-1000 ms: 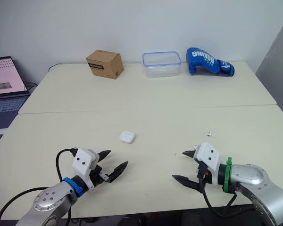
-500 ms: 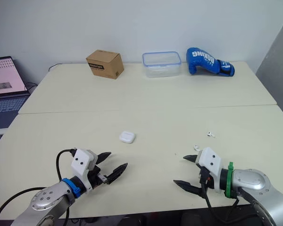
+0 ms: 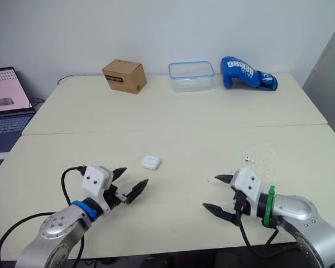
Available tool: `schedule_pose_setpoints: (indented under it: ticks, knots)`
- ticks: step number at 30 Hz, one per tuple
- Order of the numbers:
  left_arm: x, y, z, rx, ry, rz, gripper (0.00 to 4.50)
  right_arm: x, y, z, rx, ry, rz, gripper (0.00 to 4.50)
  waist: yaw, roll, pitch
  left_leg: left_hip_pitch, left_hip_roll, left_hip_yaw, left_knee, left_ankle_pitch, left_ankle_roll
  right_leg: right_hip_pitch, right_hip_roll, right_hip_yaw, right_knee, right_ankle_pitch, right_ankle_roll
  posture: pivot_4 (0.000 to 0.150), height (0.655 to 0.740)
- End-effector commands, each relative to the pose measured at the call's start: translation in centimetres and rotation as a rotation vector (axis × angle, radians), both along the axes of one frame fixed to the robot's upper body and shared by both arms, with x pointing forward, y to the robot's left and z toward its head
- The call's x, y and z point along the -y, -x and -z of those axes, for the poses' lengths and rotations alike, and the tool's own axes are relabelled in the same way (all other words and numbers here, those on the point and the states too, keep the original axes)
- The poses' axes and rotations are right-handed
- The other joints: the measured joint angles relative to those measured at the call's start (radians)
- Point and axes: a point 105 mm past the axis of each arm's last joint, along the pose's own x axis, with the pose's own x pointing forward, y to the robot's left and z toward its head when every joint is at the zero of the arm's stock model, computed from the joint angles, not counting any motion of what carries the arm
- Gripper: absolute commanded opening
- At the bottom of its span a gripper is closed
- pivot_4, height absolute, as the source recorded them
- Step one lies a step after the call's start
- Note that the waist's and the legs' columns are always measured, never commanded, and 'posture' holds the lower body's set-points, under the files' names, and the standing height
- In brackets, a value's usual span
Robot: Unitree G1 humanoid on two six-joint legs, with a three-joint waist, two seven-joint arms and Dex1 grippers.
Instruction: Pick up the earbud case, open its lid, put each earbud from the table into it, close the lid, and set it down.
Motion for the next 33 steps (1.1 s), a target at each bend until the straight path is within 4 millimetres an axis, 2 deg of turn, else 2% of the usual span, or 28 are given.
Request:
schedule_pose_setpoints:
  ticks: [1, 7, 11, 17, 25, 30, 33]
  knots:
    - [0.7, -0.8, -0.5, 0.035, 0.014, -0.015, 4.50, 0.5, -1.3, -2.6, 0.094, -0.035, 0.026, 4.49, 0.000, 0.000, 0.000, 0.000, 0.000, 0.000, 0.000, 0.000, 0.000, 0.000, 0.000, 0.000, 0.000, 0.000, 0.000, 0.150, 0.7307]
    - [1.5, -2.1, -0.3, 0.055, 0.025, -0.045, 4.50, 0.8, -2.4, -5.5, 0.161, -0.071, 0.033, 4.49, 0.000, 0.000, 0.000, 0.000, 0.000, 0.000, 0.000, 0.000, 0.000, 0.000, 0.000, 0.000, 0.000, 0.000, 0.000, 0.150, 0.7307]
    - [2.0, -2.7, -0.4, 0.075, 0.035, -0.054, 4.50, 0.7, -2.5, -6.3, 0.169, -0.074, 0.019, 4.49, 0.000, 0.000, 0.000, 0.000, 0.000, 0.000, 0.000, 0.000, 0.000, 0.000, 0.000, 0.000, 0.000, 0.000, 0.000, 0.150, 0.7307]
    - [2.1, -3.5, 0.1, 0.026, 0.025, -0.070, 4.50, 0.8, -2.2, -6.1, 0.169, -0.063, 0.007, 4.49, 0.000, 0.000, 0.000, 0.000, 0.000, 0.000, 0.000, 0.000, 0.000, 0.000, 0.000, 0.000, 0.000, 0.000, 0.000, 0.150, 0.7307]
    - [1.8, -5.1, -0.7, -0.098, 0.004, -0.110, 4.50, 0.3, -1.1, -5.4, 0.159, -0.074, 0.003, 4.49, -0.001, -0.001, 0.000, -0.001, 0.000, -0.001, 0.001, 0.001, -0.002, 0.000, 0.000, -0.001, 0.001, 0.000, 0.000, 0.150, 0.7307]
    - [2.1, -5.3, -0.7, -0.159, -0.026, -0.109, 4.50, 0.2, -0.9, -5.1, 0.156, -0.080, 0.012, 4.49, -0.002, 0.000, 0.000, -0.001, 0.000, -0.001, 0.001, 0.002, -0.003, -0.001, 0.000, -0.001, 0.001, 0.000, 0.000, 0.150, 0.7307]
    - [2.2, -5.0, 0.0, -0.201, -0.052, -0.112, 4.50, 0.3, -1.2, -5.1, 0.161, -0.081, 0.023, 4.49, -0.002, 0.000, 0.000, -0.001, 0.000, -0.001, 0.001, 0.002, -0.004, -0.001, 0.000, -0.001, 0.001, 0.000, 0.000, 0.150, 0.7307]
